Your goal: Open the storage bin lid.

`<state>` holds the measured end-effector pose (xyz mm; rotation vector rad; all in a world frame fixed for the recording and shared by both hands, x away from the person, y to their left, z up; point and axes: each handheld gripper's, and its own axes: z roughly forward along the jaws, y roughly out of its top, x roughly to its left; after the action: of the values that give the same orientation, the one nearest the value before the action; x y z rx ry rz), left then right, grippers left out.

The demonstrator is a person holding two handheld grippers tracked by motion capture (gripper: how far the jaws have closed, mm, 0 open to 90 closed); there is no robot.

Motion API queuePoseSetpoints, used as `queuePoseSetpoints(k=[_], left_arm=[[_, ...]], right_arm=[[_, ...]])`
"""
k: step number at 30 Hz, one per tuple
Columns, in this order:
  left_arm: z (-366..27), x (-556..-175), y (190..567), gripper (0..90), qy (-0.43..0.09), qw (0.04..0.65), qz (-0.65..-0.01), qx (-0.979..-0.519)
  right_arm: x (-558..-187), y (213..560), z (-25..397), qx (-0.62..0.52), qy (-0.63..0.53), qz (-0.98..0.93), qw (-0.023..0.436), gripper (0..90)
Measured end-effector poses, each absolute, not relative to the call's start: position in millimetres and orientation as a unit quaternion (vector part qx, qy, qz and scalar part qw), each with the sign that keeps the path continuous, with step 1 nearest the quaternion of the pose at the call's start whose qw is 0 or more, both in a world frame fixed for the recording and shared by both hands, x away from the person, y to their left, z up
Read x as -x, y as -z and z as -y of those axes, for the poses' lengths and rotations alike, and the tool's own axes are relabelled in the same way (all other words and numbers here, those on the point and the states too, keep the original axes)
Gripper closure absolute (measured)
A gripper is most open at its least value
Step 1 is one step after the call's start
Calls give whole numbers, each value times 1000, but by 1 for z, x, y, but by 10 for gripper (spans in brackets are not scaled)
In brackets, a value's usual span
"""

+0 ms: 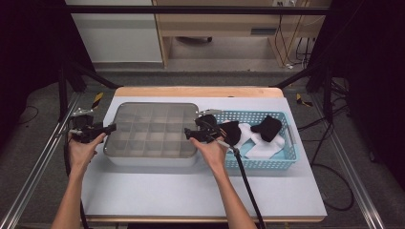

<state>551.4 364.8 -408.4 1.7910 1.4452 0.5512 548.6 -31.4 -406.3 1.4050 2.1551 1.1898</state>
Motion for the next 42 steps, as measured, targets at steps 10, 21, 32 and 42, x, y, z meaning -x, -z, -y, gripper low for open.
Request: queuePoseSetpoints(k=[10,21,32,42], left_arm=[[-355,-550,407,344,-203,368,-564,-711],[-353,-551,409,278,-170,373,-566,-715],[-346,-554,410,172,-153,369,-565,-722],[-346,-561,412,170,-145,374,-570,-717]], right_arm=[[-552,412,32,-508,-399,-750,139,348],[-554,413,32,-518,-403,-744,127,347],[-553,412,29,-521,-397,-744,131,319],[-559,409,25,-539,-379,-743,122,299]])
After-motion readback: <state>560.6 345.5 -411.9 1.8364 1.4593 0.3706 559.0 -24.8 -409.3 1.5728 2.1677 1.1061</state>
